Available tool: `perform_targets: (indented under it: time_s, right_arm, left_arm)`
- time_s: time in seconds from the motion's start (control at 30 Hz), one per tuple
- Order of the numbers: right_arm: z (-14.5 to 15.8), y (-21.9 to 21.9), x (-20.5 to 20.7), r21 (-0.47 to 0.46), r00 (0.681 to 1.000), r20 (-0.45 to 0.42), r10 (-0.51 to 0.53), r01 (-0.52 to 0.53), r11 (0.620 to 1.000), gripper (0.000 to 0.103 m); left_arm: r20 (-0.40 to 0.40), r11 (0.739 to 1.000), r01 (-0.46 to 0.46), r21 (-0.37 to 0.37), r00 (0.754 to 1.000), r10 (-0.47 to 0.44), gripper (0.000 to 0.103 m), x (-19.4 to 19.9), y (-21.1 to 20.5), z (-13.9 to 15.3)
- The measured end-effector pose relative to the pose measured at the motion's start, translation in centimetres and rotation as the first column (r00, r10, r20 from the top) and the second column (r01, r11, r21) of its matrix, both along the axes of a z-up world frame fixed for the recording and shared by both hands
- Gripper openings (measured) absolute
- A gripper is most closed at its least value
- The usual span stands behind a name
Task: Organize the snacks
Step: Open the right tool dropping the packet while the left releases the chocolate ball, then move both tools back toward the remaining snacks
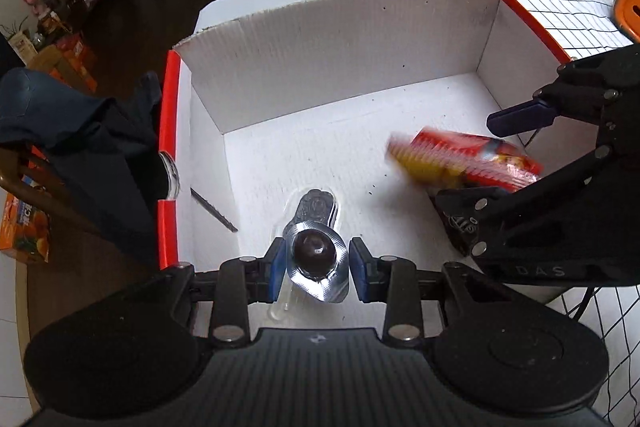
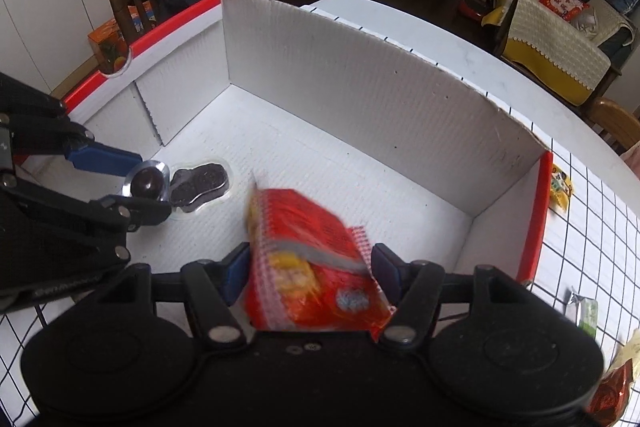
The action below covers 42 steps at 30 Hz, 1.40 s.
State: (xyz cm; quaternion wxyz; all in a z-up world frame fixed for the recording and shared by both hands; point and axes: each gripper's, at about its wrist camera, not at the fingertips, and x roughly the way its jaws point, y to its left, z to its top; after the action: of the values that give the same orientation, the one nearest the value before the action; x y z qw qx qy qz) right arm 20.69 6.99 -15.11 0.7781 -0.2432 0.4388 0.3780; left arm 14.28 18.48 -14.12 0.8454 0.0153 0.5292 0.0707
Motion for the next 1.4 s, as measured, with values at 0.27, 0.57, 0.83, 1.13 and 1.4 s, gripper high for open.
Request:
perform_targets:
  time_s: [0.27,0.57,0.83,1.13,1.4]
  right_arm:
    - [1.5,-1.3,-0.2,0.07,0.999,-0.005,-0.033,0.033,0.997,0.072]
    - [4.3,-3.8,-1.5,0.162,0.997,-0.005,-0.077,0.077,0.984,0.077]
    - [6.9,-6.5,-3.3,0.247,0.994,-0.009,-0.112,0.111,0.963,0.082]
    - [9.3,-10.7,-5.2,0.332,0.988,-0.01,-0.153,0.148,0.932,0.095]
    - [10.6,-15.4,-6.4,0.394,0.977,-0.011,-0.214,0.201,0.897,0.102]
  left_arm:
    - [0.019,1.0,-0.015,-0.027,1.0,0.016,0.036,-0.8,-0.1,0.4]
    - [0.081,0.997,-0.052,-0.064,0.995,0.057,0.056,-2.2,0.1,2.5]
    - [0.163,0.993,-0.071,-0.093,0.983,0.086,0.066,-4.3,-0.1,5.3]
    - [0.257,0.995,-0.013,-0.103,0.966,0.039,0.077,-6.2,-2.8,8.3]
    - [0.32,0.994,0.041,-0.105,0.947,-0.005,0.084,-6.7,-6.3,9.8]
